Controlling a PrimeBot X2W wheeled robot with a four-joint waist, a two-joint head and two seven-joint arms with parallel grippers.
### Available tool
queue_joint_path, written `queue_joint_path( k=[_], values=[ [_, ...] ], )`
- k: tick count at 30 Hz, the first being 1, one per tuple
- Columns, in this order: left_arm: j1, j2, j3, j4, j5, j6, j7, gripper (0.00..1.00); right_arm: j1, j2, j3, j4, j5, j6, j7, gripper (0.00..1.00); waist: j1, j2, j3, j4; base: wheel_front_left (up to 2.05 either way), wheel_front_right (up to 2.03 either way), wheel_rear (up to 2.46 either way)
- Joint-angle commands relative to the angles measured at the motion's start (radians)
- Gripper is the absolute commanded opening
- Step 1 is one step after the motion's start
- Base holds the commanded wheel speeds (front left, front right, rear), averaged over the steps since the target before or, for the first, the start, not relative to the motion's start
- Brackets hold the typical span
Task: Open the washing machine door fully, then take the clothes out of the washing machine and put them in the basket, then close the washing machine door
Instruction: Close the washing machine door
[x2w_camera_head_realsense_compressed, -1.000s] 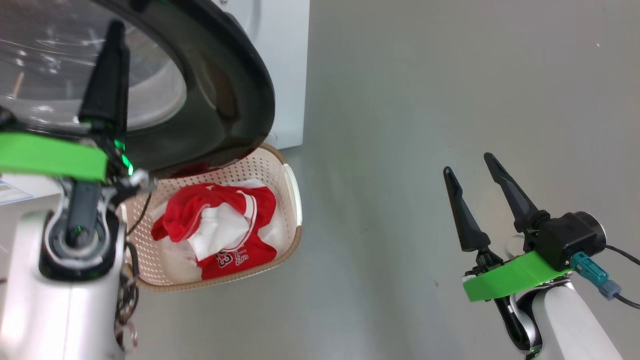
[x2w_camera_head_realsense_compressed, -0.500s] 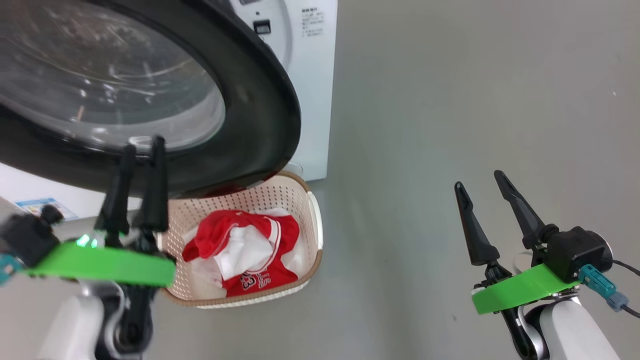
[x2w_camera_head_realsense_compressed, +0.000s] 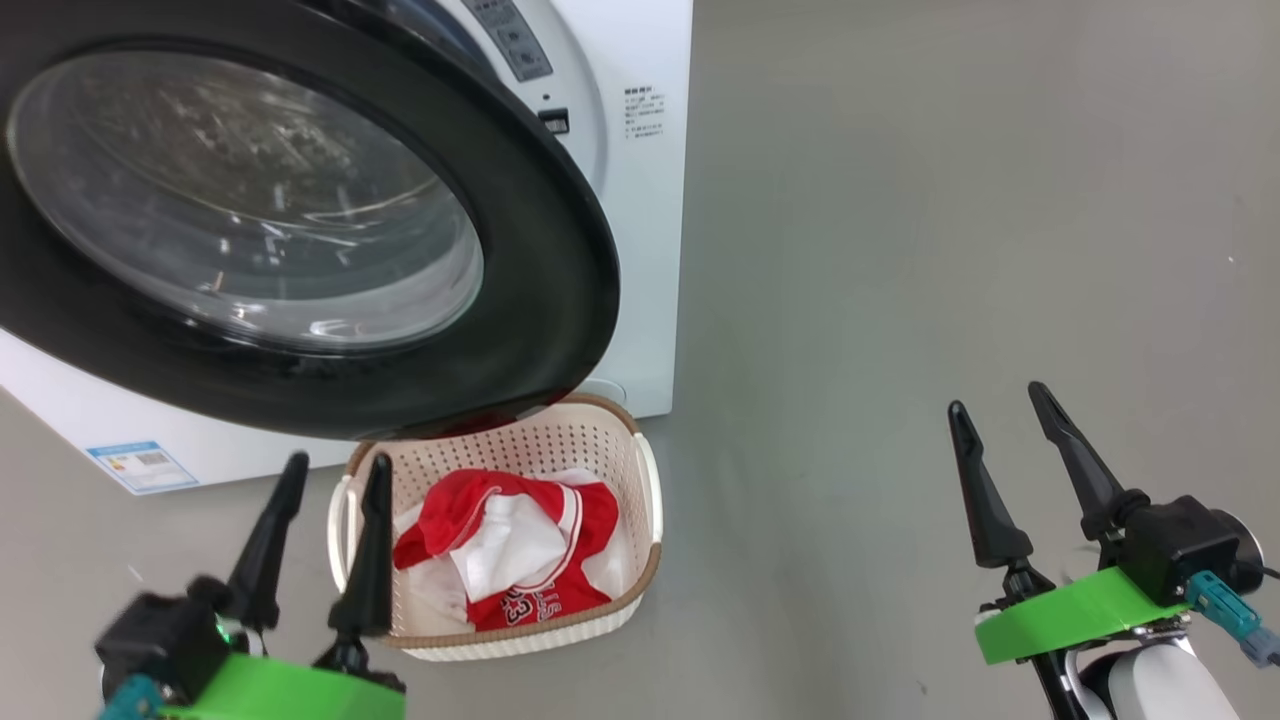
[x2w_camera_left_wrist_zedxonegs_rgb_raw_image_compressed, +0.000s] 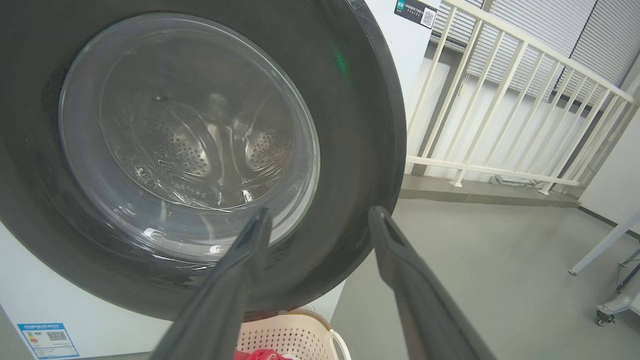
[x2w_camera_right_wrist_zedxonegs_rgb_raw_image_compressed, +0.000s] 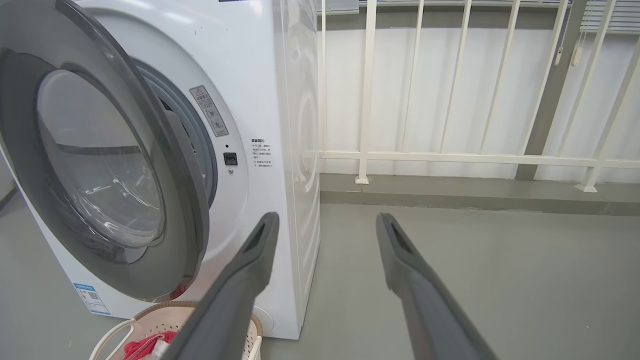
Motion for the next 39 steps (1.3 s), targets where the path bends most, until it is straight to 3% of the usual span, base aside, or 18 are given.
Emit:
queue_joint_path(
  k=[1,8,27,28,30,39],
  values=[
    [-0.005,0.012,0.039,-0.032,0.019,0.011,-0.011,1.0,-0.005,-0.002,0.015,-0.03,-0.004,0.0,-0.006,1.0,0.0,0.0,-0.013,0.005,0.0,0.0,0.0],
    [0.092,-0.026,0.095,-0.058,0.103,0.038,-0.012,1.0,0.027,0.0,0.0,-0.042,-0.014,0.0,-0.006,1.0,0.0,0.0,-0.043,0.016,0.0,0.0,0.0],
    [0.178,-0.1,0.189,-0.033,0.197,-0.03,-0.012,1.0,0.089,0.0,0.019,-0.044,-0.019,0.0,-0.006,1.0,0.0,0.0,-0.098,0.033,0.0,0.0,0.0],
    [0.178,-0.102,0.19,-0.032,0.2,-0.033,-0.012,1.0,0.089,0.0,0.021,-0.042,-0.02,0.0,-0.006,0.6,0.0,0.0,-0.098,0.034,0.0,0.0,0.0],
    [0.177,-0.106,0.191,-0.029,0.204,-0.039,-0.012,1.0,0.088,0.0,0.025,-0.035,-0.024,0.0,-0.006,0.0,0.0,0.0,-0.097,0.04,0.0,0.0,0.0],
    [0.165,-0.134,0.197,-0.041,0.181,-0.066,-0.012,1.0,0.01,-0.006,0.074,0.057,-0.023,0.0,-0.006,0.0,0.0,0.0,-0.079,0.085,0.0,0.0,0.0]
  ],
)
